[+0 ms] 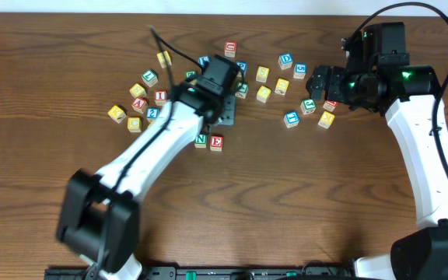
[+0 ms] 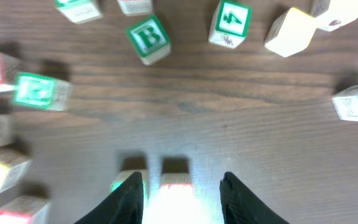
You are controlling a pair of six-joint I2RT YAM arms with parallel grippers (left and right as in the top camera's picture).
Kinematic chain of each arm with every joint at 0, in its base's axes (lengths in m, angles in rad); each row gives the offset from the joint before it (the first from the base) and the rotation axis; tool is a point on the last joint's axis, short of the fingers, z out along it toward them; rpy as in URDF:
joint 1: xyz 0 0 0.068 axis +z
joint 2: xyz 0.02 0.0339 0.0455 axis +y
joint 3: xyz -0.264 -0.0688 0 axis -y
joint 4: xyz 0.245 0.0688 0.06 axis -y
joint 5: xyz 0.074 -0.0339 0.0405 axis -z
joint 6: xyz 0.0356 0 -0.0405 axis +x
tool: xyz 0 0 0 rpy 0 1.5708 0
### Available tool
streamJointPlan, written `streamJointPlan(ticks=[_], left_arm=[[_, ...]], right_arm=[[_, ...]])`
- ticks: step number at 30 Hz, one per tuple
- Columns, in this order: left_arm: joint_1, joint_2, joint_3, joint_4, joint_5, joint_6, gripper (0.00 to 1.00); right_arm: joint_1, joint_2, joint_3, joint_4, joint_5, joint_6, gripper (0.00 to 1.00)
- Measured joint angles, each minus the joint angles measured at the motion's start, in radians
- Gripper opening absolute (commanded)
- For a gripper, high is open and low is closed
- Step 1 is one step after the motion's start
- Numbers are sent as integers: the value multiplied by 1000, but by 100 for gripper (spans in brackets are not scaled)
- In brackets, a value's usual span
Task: Spell out NEURIPS
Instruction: 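Lift the left gripper and move it over the red U block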
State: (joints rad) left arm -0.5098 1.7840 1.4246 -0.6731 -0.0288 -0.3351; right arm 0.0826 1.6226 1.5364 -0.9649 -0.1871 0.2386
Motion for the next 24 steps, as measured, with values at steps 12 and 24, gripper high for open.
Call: streamJointPlan(ticks=[12, 24], left_arm=[[217, -274, 8, -179, -1, 18, 40], [286, -277, 11, -221, -1, 19, 40]], right_arm=[[0, 0, 0, 0, 0, 0, 99], [0, 0, 0, 0, 0, 0, 99]])
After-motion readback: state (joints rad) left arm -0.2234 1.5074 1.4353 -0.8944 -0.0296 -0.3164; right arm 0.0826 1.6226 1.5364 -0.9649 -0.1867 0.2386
